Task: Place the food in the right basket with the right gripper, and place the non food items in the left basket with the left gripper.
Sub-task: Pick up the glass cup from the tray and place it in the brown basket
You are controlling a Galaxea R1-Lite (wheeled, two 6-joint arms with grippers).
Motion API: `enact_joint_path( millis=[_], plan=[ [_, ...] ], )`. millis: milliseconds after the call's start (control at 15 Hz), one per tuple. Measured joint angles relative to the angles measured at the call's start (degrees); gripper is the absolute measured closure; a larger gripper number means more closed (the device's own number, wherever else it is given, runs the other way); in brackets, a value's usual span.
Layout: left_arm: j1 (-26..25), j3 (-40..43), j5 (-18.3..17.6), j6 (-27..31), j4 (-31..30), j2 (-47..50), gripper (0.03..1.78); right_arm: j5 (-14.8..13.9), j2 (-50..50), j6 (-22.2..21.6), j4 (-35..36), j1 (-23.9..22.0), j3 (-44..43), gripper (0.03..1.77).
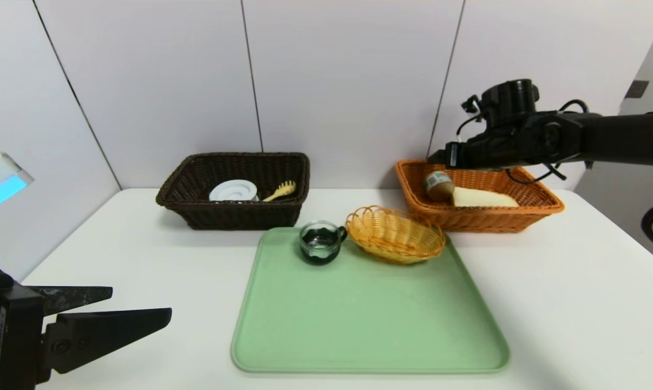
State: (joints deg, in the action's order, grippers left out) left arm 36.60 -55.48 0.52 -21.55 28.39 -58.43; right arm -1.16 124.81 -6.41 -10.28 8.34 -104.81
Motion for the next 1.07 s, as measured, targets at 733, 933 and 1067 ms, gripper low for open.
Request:
enact_joint_path(
  millis=[733, 933, 1067],
  plan=[
    [0.1, -10.4, -4.3, -9.1, 0.5, -7.0, 0.12, 13.3, -31.5, -27.6, -28.4, 4.1, 7.3, 0.12],
    [0.1, -15.5, -4.3, -12.0, 3.4, -13.3, 0.12, 18.2, -37.8, -33.6, -28.4, 4.6, 14.9, 0.11],
    [0.2, -22.5, -4.2, -14.1, 7.8, -19.0, 0.12, 18.4, -41.9, -33.6, -27.8, 4.9, 20.9, 0.11]
  ],
)
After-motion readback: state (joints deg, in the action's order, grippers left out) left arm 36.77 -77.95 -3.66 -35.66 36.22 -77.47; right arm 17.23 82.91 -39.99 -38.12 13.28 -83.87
